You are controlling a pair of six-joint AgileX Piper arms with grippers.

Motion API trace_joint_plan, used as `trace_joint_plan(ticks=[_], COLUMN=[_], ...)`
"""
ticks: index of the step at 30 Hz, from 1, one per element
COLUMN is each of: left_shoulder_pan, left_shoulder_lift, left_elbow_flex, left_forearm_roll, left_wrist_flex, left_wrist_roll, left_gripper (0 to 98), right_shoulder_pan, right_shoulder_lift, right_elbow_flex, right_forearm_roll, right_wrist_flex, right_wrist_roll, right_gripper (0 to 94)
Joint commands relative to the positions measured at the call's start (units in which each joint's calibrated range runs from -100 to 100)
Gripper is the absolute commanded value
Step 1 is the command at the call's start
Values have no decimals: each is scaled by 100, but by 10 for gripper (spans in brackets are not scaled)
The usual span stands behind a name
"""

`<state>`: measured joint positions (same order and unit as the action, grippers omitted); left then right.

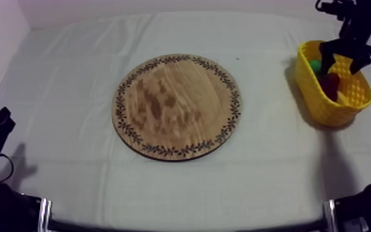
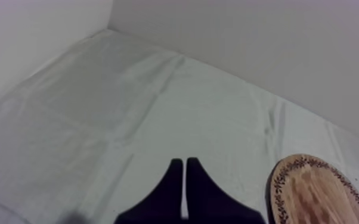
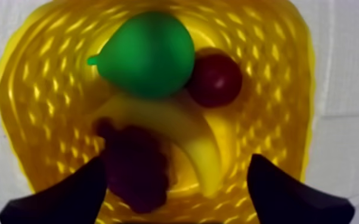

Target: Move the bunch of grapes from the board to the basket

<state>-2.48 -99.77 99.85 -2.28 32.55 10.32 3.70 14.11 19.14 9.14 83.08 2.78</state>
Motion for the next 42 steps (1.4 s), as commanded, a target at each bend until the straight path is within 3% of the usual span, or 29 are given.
trace_joint_plan(ticks=[1,5,12,17,23,28,34,37,42], left_shoulder_pan=[-1,-1,-1,-1,-1,-1,-1,-1,-1], left_shoulder_lift=[3,3,3,3,3,3,3,3,3], left_elbow_flex=[4,4,4,4,4,4,4,4,4], left_forearm_roll=[1,1,1,1,1,1,1,1,1], left_wrist_flex=[3,3,3,3,3,3,3,3,3], left_wrist_roll=[0,0,0,0,0,0,0,0,0], left_gripper=[0,0,0,0,0,0,0,0,0], right_shoulder_pan=[-20,-52,0,64,120,240,457,492,421], right_shoulder_lift=[2,-150,-884,-1585,-2661,-3717,-5325,-6241,-7588], right_elbow_flex=[-59,-126,-7,355,1137,2044,3467,4225,5429], right_forearm_roll=[-31,-52,-146,-155,-117,-111,-181,-244,-196], right_wrist_flex=[96,142,121,17,-364,-1015,-2086,-2414,-2820], right_wrist_roll=[-3,-23,2,55,146,78,6,30,-278], right_gripper=[776,722,533,445,195,49,9,6,4])
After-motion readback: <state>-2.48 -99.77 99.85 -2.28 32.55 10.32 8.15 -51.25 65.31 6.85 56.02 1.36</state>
